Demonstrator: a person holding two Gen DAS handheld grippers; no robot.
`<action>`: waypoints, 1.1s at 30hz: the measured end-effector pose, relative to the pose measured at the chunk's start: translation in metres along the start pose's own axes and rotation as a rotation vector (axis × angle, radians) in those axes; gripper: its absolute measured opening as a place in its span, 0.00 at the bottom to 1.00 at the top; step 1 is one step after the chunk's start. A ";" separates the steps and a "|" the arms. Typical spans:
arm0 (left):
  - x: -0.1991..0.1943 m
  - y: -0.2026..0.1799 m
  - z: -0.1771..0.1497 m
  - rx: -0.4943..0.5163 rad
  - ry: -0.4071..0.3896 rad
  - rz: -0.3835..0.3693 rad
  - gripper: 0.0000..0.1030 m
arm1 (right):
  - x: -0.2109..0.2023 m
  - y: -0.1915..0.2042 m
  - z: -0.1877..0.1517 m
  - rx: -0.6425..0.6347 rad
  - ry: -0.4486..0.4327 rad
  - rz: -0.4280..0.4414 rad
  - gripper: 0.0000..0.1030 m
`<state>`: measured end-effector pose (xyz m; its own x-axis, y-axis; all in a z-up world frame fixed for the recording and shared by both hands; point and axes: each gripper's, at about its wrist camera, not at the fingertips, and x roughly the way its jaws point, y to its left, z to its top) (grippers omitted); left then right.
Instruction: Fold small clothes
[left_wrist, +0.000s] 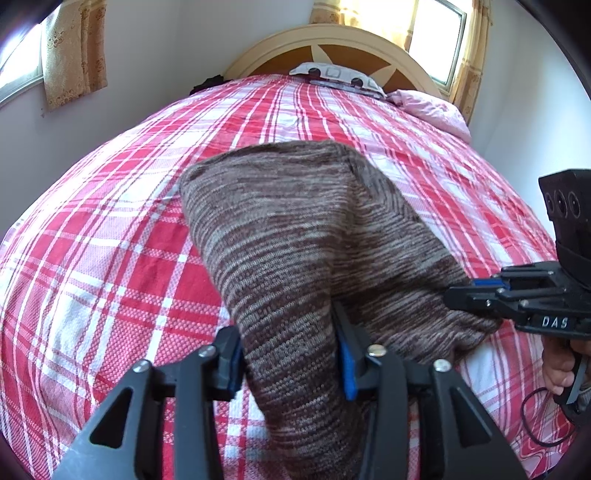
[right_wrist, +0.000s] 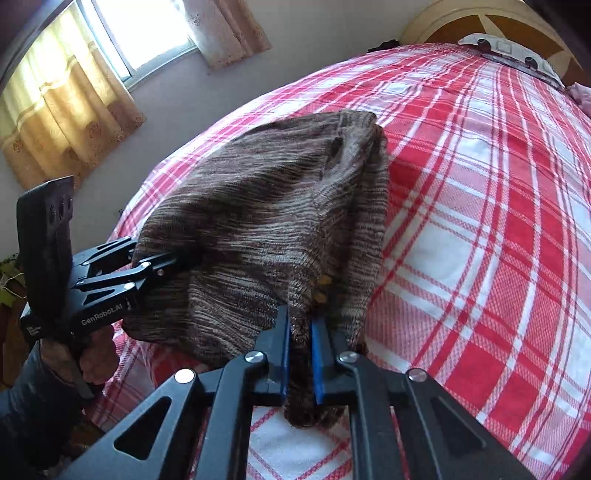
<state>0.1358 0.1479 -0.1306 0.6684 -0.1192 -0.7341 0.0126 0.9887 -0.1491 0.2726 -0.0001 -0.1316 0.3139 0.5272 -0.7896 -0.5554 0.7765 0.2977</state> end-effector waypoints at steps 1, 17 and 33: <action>0.000 0.000 -0.001 0.001 0.003 0.012 0.57 | 0.002 -0.003 0.000 0.015 0.004 0.003 0.09; -0.012 -0.004 -0.019 0.030 0.007 0.034 0.61 | -0.014 -0.007 -0.007 0.061 -0.009 -0.017 0.07; -0.052 -0.010 -0.025 0.068 -0.074 0.210 0.75 | -0.041 0.021 -0.015 0.028 -0.107 -0.120 0.48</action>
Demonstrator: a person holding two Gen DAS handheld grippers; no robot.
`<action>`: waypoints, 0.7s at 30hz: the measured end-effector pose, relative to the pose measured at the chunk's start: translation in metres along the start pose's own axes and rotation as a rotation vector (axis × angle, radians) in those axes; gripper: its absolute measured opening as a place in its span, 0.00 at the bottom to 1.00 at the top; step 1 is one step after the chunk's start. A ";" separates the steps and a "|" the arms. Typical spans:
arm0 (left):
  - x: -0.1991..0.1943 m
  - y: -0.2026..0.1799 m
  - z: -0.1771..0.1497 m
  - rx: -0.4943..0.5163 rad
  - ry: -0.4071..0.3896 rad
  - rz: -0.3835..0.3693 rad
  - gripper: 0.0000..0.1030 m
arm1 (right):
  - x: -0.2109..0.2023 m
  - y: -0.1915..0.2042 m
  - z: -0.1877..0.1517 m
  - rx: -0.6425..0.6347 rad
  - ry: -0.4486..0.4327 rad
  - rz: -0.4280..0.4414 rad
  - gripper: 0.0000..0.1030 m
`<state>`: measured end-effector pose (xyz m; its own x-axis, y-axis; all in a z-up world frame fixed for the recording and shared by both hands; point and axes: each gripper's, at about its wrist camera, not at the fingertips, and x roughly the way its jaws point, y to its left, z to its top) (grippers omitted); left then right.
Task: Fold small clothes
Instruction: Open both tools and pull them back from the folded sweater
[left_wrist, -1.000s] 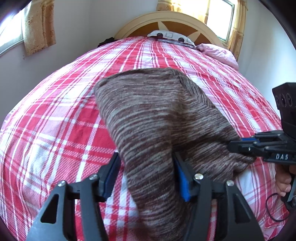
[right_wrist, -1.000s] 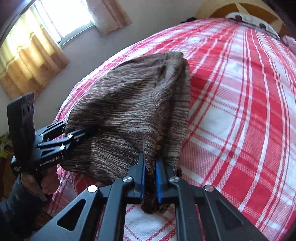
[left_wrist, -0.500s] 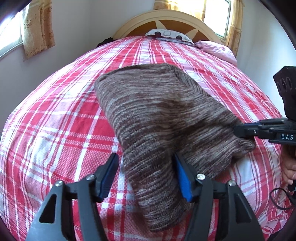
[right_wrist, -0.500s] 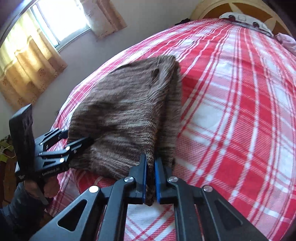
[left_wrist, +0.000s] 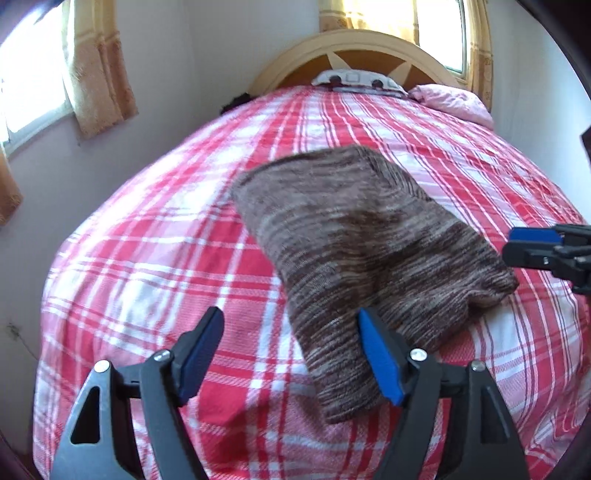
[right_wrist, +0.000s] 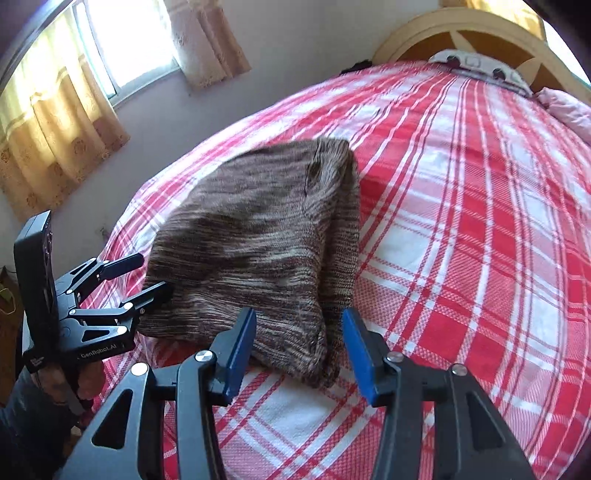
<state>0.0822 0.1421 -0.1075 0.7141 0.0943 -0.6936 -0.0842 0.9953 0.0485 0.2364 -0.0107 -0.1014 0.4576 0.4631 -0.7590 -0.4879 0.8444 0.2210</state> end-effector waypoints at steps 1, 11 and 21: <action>-0.004 0.001 0.001 -0.004 -0.012 0.008 0.75 | -0.007 0.003 -0.002 -0.004 -0.028 -0.023 0.48; -0.042 0.007 -0.001 -0.069 -0.092 0.032 0.76 | -0.060 0.037 -0.013 -0.048 -0.193 -0.094 0.48; -0.072 -0.002 0.004 -0.074 -0.161 0.009 0.81 | -0.109 0.065 -0.026 -0.084 -0.344 -0.165 0.49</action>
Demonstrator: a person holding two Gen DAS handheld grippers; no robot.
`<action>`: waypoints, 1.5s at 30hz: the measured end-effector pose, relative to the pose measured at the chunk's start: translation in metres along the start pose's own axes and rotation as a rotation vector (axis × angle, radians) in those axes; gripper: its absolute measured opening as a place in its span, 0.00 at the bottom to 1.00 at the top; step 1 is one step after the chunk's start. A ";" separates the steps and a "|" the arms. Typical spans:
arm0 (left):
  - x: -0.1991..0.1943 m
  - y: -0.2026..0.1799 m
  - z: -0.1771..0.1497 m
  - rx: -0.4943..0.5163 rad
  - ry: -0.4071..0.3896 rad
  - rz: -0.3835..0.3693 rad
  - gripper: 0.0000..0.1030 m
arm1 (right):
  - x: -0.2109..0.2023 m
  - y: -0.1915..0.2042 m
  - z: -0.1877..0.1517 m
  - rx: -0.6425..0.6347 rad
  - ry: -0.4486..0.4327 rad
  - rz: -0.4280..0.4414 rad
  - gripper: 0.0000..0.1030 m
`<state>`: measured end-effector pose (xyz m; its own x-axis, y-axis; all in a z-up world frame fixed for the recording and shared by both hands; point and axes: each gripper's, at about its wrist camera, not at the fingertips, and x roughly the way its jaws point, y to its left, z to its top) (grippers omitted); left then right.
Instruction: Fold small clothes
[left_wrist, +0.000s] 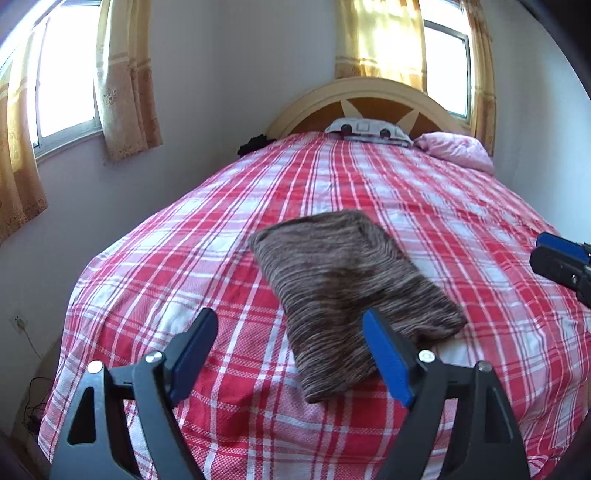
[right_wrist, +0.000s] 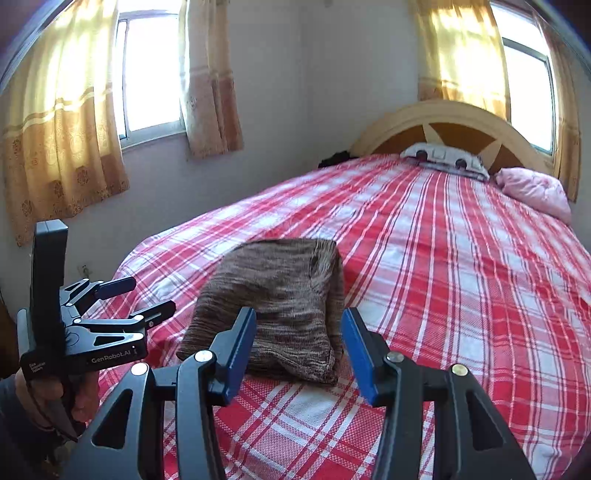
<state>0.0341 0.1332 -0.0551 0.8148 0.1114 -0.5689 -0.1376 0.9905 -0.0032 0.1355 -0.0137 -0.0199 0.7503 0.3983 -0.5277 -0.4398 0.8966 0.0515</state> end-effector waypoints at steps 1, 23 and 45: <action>-0.003 -0.001 0.001 -0.001 -0.007 -0.005 0.81 | -0.004 0.001 0.001 -0.001 -0.008 0.000 0.49; -0.018 -0.012 0.002 0.004 -0.051 -0.013 0.92 | -0.035 0.002 -0.001 0.003 -0.074 -0.030 0.50; -0.022 -0.012 0.005 0.008 -0.055 0.009 1.00 | -0.042 0.004 -0.003 0.015 -0.104 -0.027 0.51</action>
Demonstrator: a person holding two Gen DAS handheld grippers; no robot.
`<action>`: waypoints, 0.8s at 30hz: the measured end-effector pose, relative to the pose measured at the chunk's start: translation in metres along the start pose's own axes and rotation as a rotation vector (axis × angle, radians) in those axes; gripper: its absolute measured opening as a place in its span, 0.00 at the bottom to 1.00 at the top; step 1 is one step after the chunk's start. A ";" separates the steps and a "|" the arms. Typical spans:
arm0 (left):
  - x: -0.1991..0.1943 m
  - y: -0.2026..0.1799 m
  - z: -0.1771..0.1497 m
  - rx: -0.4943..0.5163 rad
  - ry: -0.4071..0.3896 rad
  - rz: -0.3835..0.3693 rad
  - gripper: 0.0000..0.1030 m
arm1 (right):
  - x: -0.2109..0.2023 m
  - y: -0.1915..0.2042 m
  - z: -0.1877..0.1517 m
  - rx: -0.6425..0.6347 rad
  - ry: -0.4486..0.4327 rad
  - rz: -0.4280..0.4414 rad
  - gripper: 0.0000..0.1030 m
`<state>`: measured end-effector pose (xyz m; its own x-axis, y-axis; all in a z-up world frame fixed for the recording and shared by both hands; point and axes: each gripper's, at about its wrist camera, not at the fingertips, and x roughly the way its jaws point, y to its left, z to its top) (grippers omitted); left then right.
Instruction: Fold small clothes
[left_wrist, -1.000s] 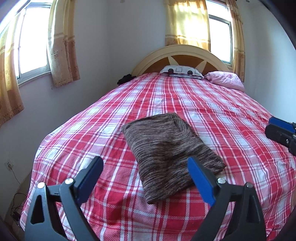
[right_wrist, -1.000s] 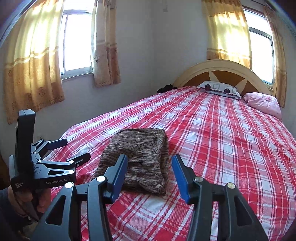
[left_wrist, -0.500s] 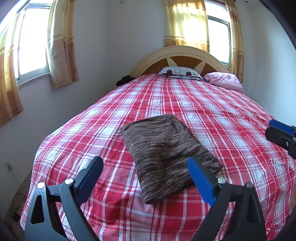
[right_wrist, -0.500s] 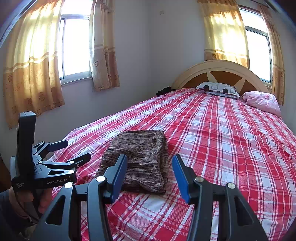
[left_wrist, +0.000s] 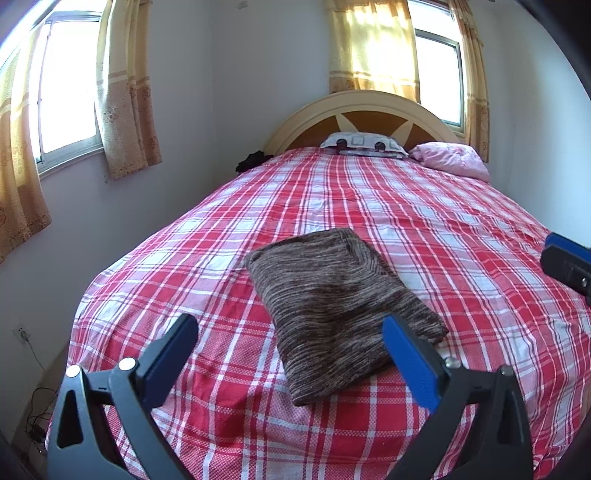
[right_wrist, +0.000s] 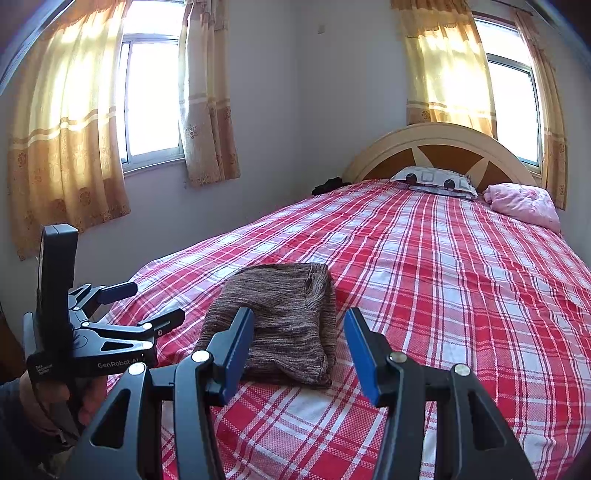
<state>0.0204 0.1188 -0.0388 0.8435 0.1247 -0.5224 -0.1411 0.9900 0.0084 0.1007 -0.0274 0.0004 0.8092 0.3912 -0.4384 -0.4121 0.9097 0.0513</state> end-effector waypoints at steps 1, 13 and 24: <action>0.000 0.001 0.001 -0.001 0.005 -0.001 1.00 | -0.001 0.000 0.000 0.001 -0.008 -0.001 0.51; -0.015 0.018 0.014 -0.050 -0.047 -0.001 1.00 | -0.006 -0.001 0.002 0.011 -0.054 -0.002 0.51; -0.021 0.015 0.015 -0.013 -0.098 0.005 1.00 | -0.010 0.004 -0.001 -0.013 -0.068 0.020 0.51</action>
<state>0.0087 0.1316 -0.0145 0.8892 0.1363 -0.4368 -0.1519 0.9884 -0.0008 0.0905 -0.0280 0.0043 0.8270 0.4182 -0.3757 -0.4335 0.8999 0.0475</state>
